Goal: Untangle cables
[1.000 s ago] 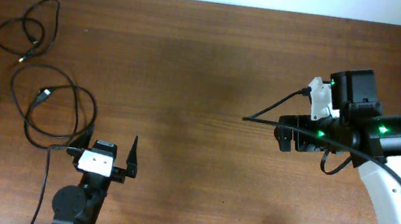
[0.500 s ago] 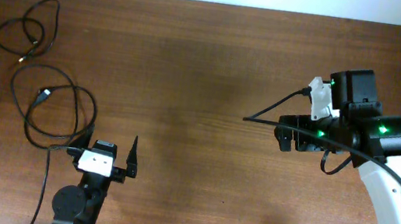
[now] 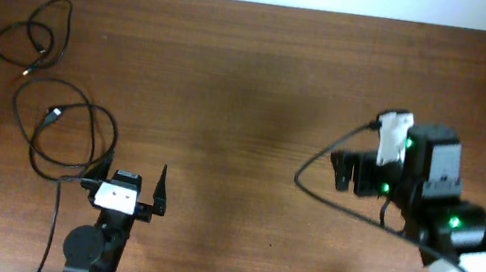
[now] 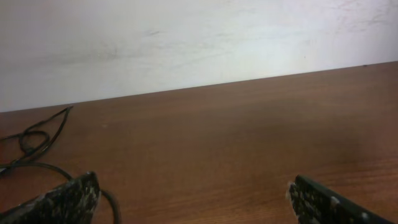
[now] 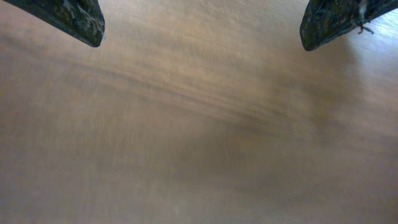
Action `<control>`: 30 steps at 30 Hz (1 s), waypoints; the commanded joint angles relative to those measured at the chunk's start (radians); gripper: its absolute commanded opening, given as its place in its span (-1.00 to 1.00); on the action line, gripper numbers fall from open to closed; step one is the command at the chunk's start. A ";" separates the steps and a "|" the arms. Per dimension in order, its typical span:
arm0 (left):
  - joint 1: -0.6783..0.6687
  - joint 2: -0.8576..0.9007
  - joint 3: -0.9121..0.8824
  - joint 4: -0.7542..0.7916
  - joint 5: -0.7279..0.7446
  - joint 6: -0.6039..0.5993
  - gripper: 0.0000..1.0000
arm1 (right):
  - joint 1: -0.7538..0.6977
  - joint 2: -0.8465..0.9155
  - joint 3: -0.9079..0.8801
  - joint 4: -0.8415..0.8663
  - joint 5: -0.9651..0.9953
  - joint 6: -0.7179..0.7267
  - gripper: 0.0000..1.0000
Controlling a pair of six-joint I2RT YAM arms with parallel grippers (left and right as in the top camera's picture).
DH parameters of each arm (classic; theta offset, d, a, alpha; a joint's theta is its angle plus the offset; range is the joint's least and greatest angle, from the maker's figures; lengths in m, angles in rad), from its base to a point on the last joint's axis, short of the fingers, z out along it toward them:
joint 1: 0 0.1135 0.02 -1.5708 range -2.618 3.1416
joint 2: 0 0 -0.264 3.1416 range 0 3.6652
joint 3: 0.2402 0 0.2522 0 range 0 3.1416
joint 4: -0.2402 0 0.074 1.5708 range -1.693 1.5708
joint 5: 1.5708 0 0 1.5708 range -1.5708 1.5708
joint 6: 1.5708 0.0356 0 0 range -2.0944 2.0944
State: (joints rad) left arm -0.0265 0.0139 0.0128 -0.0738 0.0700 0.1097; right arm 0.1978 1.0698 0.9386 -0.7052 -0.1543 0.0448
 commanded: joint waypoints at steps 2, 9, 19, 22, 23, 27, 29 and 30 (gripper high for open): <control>0.005 -0.009 -0.005 -0.003 -0.007 0.013 0.98 | -0.017 -0.107 -0.169 0.056 0.009 -0.006 0.98; 0.005 -0.009 -0.005 -0.003 -0.007 0.013 0.98 | -0.017 -0.256 -0.361 0.059 0.008 -0.006 0.98; 0.005 -0.009 -0.005 -0.003 -0.007 0.013 0.98 | -0.017 -0.487 -0.523 0.121 0.008 -0.006 0.98; 0.005 -0.009 -0.005 -0.003 -0.007 0.013 0.98 | -0.017 -0.546 -0.526 0.107 0.008 -0.006 0.98; 0.005 -0.009 -0.005 -0.003 -0.007 0.013 0.98 | -0.017 -0.566 -0.526 0.106 0.008 -0.006 0.98; 0.005 -0.009 -0.004 -0.003 -0.007 0.013 0.98 | -0.017 -0.613 -0.526 0.104 0.012 -0.006 0.98; 0.005 -0.009 -0.005 -0.003 -0.007 0.013 0.98 | -0.017 -0.637 -0.526 0.104 0.013 -0.006 0.98; 0.005 -0.009 -0.005 -0.003 -0.007 0.013 0.98 | -0.017 -0.650 -0.526 0.104 0.012 -0.006 0.98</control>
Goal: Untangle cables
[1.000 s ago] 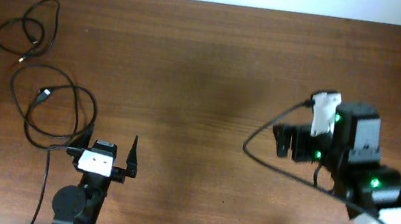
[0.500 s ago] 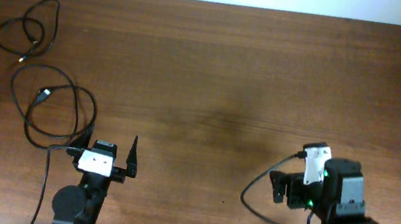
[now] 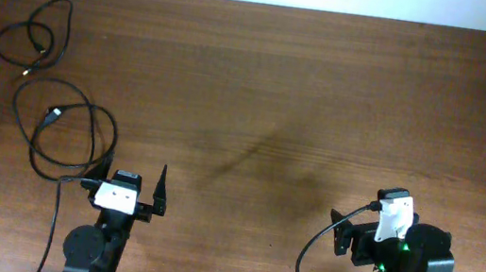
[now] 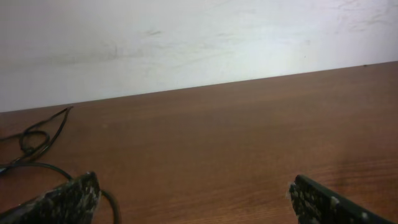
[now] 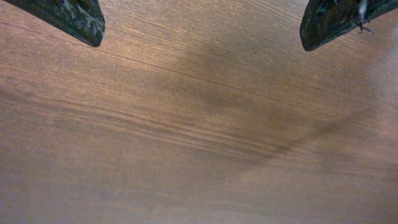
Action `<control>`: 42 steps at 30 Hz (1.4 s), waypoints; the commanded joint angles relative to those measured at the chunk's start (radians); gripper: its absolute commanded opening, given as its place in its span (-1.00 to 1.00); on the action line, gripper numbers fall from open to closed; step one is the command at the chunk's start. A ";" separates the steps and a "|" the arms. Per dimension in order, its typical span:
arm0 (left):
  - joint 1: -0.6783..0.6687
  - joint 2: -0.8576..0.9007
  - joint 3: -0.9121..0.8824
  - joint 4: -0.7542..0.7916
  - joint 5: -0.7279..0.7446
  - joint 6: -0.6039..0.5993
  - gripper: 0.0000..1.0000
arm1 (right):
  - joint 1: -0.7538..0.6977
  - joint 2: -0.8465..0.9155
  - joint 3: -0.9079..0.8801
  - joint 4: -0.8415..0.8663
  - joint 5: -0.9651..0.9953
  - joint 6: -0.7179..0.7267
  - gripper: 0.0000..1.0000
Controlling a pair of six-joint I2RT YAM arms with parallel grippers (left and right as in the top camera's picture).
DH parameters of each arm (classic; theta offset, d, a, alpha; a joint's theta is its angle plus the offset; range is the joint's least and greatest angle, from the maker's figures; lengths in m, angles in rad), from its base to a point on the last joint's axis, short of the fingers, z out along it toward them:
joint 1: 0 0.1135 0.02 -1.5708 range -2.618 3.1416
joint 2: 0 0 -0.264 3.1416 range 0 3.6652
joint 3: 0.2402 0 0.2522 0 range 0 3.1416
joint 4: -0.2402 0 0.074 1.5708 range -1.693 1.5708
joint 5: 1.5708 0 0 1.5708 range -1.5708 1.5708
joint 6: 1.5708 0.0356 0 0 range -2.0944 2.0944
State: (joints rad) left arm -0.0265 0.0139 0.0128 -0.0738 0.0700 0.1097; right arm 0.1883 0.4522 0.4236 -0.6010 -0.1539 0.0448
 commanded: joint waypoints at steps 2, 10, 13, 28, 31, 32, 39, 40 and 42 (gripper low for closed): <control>0.005 -0.009 -0.004 -0.003 -0.007 0.013 0.98 | -0.007 -0.050 -0.012 0.000 0.008 -0.006 0.98; 0.005 -0.009 -0.004 -0.003 -0.007 0.013 0.98 | -0.007 -0.134 -0.125 0.196 0.020 -0.006 0.98; 0.005 -0.009 -0.005 -0.003 -0.007 0.013 0.98 | -0.007 -0.167 -0.213 0.326 0.024 -0.006 0.98; 0.005 -0.009 -0.005 -0.003 -0.007 0.013 0.98 | -0.006 -0.393 -0.418 0.531 0.035 -0.119 0.98; 0.005 -0.009 -0.004 -0.003 -0.007 0.013 0.98 | -0.006 -0.413 -0.418 0.531 0.027 -0.114 0.98; 0.005 -0.009 -0.005 -0.003 -0.007 0.013 0.98 | -0.006 -0.415 -0.418 0.531 0.027 -0.104 0.98; 0.005 -0.009 -0.005 -0.003 -0.007 0.013 0.98 | -0.006 -0.423 -0.418 0.528 0.063 -0.114 0.98; 0.005 -0.009 -0.005 -0.003 -0.007 0.013 0.98 | -0.006 -0.430 -0.418 0.527 0.073 -0.126 0.98; 0.005 -0.009 -0.005 -0.003 -0.007 0.013 0.98 | -0.006 -0.449 -0.418 0.526 0.086 -0.172 0.98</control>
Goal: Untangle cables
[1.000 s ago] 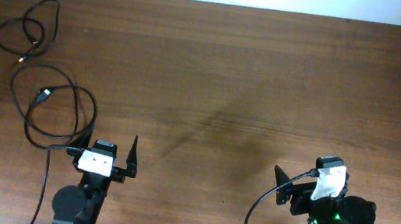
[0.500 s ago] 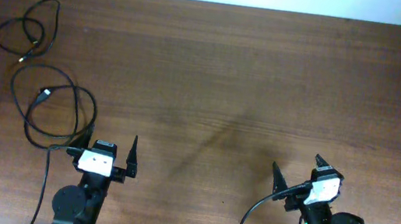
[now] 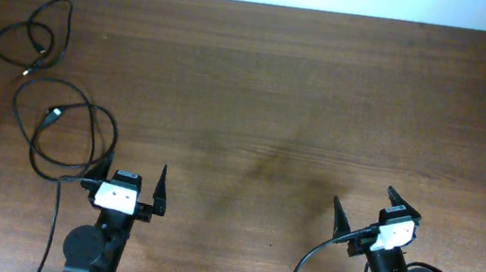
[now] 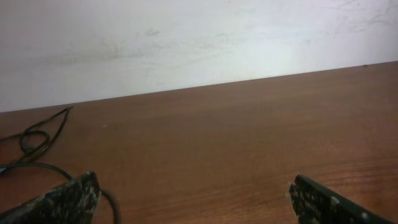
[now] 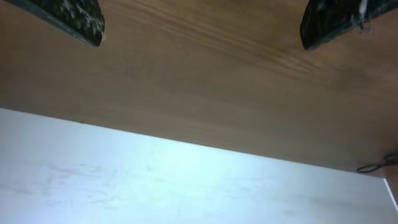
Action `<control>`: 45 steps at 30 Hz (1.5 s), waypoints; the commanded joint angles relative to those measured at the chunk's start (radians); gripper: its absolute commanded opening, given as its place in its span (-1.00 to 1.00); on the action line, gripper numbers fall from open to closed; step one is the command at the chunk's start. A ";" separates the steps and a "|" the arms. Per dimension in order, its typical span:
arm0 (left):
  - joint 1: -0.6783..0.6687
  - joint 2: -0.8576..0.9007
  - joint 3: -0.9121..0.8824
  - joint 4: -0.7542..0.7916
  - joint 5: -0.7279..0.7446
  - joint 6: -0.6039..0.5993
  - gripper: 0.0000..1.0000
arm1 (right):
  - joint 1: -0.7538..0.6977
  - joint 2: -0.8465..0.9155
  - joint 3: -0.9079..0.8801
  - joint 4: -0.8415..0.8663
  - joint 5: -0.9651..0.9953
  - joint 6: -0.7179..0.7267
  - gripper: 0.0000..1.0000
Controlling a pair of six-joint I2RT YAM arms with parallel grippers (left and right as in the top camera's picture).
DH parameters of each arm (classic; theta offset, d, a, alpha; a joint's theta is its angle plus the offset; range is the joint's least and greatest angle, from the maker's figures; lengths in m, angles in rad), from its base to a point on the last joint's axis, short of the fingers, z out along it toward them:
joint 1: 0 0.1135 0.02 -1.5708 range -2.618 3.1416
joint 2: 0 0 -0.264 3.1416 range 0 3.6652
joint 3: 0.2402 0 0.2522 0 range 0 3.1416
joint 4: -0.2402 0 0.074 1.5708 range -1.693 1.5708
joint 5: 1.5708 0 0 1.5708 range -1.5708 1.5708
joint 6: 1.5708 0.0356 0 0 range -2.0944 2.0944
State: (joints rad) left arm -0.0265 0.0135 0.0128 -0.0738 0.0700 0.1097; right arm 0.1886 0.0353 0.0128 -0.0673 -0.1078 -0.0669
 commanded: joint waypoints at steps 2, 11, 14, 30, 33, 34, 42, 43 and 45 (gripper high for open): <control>0.005 -0.008 -0.005 -0.003 -0.007 0.013 0.98 | -0.008 -0.032 -0.007 -0.009 0.056 -0.087 0.98; 0.005 -0.008 -0.005 -0.003 -0.007 0.013 0.98 | -0.072 -0.032 -0.007 -0.015 0.120 -0.039 0.98; 0.005 -0.008 -0.004 -0.003 -0.007 0.013 0.98 | -0.072 -0.032 -0.007 -0.014 0.131 -0.017 0.98; 0.005 -0.008 -0.005 -0.003 -0.007 0.013 0.98 | -0.072 -0.032 -0.007 -0.013 0.135 0.125 0.98; 0.005 -0.008 -0.004 -0.003 -0.007 0.013 0.98 | -0.072 -0.032 -0.007 -0.013 0.135 0.125 0.98; 0.005 -0.008 -0.004 -0.003 -0.007 0.013 0.98 | -0.072 -0.032 -0.007 -0.013 0.135 0.125 0.98; 0.005 -0.008 -0.005 -0.003 -0.007 0.013 0.98 | -0.072 -0.032 -0.007 -0.013 0.135 0.125 0.98; 0.005 -0.008 -0.004 -0.003 -0.007 0.013 0.98 | -0.072 -0.032 -0.007 -0.013 0.135 0.125 0.98; 0.005 -0.008 -0.004 -0.003 -0.007 0.013 0.98 | -0.072 -0.032 -0.007 -0.013 0.135 0.125 0.98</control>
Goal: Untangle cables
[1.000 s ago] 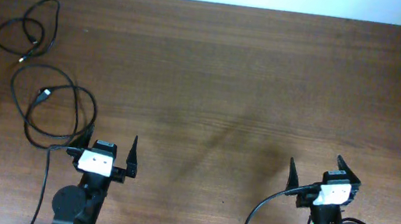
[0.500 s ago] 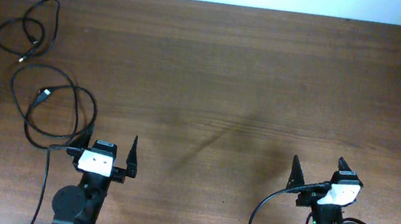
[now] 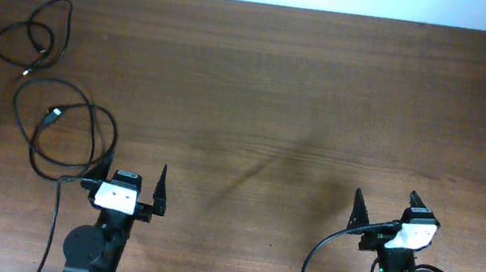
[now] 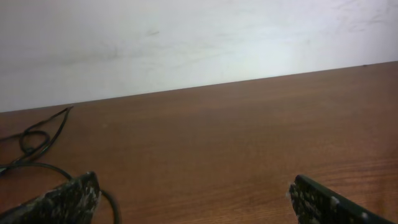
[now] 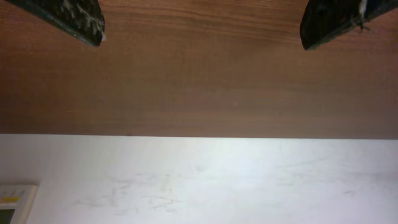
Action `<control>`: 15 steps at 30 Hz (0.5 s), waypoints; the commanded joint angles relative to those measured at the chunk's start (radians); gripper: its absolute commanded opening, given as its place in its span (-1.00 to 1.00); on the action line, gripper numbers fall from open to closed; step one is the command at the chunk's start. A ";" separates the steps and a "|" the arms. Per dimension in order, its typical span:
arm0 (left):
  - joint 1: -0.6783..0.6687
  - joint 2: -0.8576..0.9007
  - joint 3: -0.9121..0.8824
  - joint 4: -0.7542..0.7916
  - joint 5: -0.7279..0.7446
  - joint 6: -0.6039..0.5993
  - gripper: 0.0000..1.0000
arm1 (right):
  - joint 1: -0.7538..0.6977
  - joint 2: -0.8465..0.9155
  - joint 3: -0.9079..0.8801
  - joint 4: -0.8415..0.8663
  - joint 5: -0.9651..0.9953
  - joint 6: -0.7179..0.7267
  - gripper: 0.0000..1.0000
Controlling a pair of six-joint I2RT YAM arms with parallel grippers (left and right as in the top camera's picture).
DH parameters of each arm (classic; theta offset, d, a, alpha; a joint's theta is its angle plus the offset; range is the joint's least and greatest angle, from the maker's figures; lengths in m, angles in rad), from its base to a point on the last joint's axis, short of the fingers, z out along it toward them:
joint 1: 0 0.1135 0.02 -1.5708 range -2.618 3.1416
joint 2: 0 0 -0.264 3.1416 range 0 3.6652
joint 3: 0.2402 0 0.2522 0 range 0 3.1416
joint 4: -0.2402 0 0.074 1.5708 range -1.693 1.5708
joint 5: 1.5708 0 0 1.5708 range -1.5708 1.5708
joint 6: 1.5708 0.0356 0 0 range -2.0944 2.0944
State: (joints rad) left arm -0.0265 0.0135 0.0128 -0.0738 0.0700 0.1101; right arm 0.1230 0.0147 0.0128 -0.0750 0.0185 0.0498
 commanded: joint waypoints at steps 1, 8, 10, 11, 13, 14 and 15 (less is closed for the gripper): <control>0.005 -0.008 -0.005 -0.003 -0.007 0.012 0.98 | -0.006 -0.012 -0.007 -0.006 0.008 0.008 0.98; 0.005 -0.008 -0.004 -0.003 -0.007 0.012 0.98 | -0.008 -0.012 -0.007 -0.006 0.009 0.008 0.98; 0.005 -0.008 -0.004 -0.003 -0.007 0.012 0.98 | -0.024 -0.012 -0.007 -0.006 0.008 0.008 0.98; 0.005 -0.008 -0.005 -0.003 -0.007 0.012 0.98 | -0.041 -0.011 -0.007 -0.006 0.009 0.008 0.98; 0.005 -0.008 -0.005 -0.003 -0.007 0.012 0.98 | -0.075 -0.011 -0.007 -0.005 0.009 0.008 0.98; 0.005 -0.008 -0.005 -0.003 -0.007 0.012 0.98 | -0.088 -0.011 -0.007 -0.005 0.009 0.008 0.98; 0.005 -0.008 -0.005 -0.003 -0.007 0.012 0.98 | -0.102 -0.011 -0.007 -0.005 0.009 0.008 0.98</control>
State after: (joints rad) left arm -0.0265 0.0139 0.0128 -0.0738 0.0700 0.1097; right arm 0.0601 0.0147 0.0128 -0.0750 0.0181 0.0494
